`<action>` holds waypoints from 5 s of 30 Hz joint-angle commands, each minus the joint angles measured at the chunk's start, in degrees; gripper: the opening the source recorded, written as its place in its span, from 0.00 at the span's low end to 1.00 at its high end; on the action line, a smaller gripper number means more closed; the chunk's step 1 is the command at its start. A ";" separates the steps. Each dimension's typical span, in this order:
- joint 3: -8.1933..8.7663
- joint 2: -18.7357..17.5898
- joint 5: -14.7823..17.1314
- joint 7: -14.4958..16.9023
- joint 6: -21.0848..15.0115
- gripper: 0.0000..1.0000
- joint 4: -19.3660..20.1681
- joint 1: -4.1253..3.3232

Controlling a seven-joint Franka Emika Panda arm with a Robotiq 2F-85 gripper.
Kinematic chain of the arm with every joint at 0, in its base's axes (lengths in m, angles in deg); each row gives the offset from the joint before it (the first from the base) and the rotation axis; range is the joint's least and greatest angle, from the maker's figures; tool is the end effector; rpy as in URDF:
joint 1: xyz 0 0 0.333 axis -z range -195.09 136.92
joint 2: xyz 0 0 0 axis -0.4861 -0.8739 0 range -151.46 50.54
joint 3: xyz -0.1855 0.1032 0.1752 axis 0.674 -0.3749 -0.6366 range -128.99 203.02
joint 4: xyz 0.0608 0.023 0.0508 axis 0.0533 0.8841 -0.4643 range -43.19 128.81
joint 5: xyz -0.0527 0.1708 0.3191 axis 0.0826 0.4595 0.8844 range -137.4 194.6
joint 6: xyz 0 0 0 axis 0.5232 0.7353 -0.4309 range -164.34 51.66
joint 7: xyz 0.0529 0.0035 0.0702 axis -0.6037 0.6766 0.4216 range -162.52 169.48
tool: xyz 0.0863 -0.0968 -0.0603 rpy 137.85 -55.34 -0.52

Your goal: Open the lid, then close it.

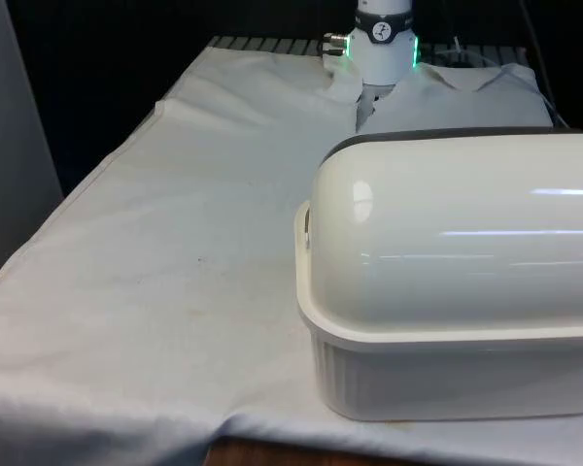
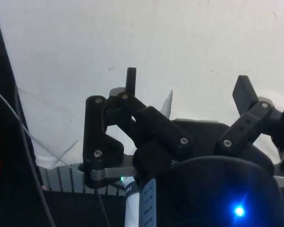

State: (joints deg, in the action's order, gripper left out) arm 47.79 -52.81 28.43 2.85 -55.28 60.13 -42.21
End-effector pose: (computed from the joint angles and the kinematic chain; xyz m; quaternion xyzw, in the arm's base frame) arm 0.5349 0.0223 0.4144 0.9994 0.0154 -0.0320 0.0061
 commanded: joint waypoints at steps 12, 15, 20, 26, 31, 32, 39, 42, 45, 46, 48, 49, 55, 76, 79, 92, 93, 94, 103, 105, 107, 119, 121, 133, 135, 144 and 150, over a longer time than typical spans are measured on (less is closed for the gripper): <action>-3.44 1.43 -1.60 -4.30 -3.21 1.00 2.86 -0.57; -4.30 1.43 -2.06 -5.04 -4.98 1.00 3.78 -0.63; -4.98 1.09 -2.52 -4.98 -7.10 1.00 4.87 -0.63; -5.56 0.34 -3.15 -3.95 -10.94 1.00 6.93 -0.63; -5.61 -0.23 -3.27 -2.98 -12.72 1.00 7.79 -0.63; -5.67 -0.52 -3.27 -2.46 -13.52 1.00 8.08 -0.63; -5.96 -2.01 -3.44 -1.89 -16.16 1.00 8.82 -0.74; -6.25 -2.98 -3.61 -1.89 -17.93 1.00 9.00 -0.86; -6.42 -3.32 -3.32 -1.72 -17.65 1.00 8.77 -0.74; -6.59 -3.67 -3.67 -1.95 -19.54 1.00 9.34 -0.86; -6.70 -4.01 -3.67 -2.01 -20.40 1.00 9.63 -0.92; -6.76 -4.13 -3.61 -2.06 -20.80 1.00 9.74 -0.92; -7.28 -4.76 -3.32 -1.95 -21.83 1.00 10.08 -0.80; -6.59 -11.06 -2.86 -0.86 -29.45 1.00 9.00 -0.06; -6.30 -11.69 -2.86 -0.69 -30.60 1.00 9.11 0.11; -5.73 -14.61 -2.92 -0.52 -33.98 1.00 8.77 0.34; -5.61 -14.32 -3.27 -0.92 -33.63 1.00 8.94 0.17; -5.73 -14.84 -2.92 -0.57 -34.26 1.00 8.77 0.34; -5.50 -15.58 -3.27 -0.92 -34.61 1.00 8.77 0.34; -5.61 -16.04 -2.64 -0.74 -35.41 1.00 8.94 0.63; -5.61 -16.67 -2.12 -0.92 -35.81 1.00 8.82 0.69; -5.27 -18.62 -2.01 -1.72 -37.07 1.00 7.39 0.46; -5.21 -18.74 -2.06 -1.72 -37.70 1.00 7.33 0.46; -5.21 -18.96 -2.18 -1.43 -39.48 1.00 7.28 0.46; -5.21 -18.96 -2.18 -1.32 -39.99 1.00 7.33 0.52; -5.21 -18.91 -2.29 -0.97 -41.08 0.86 7.45 0.52; -5.21 -18.91 -2.29 -0.92 -41.20 0.57 7.45 0.52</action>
State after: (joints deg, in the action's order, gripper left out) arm 42.57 -71.66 26.25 1.93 -95.67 67.46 -41.69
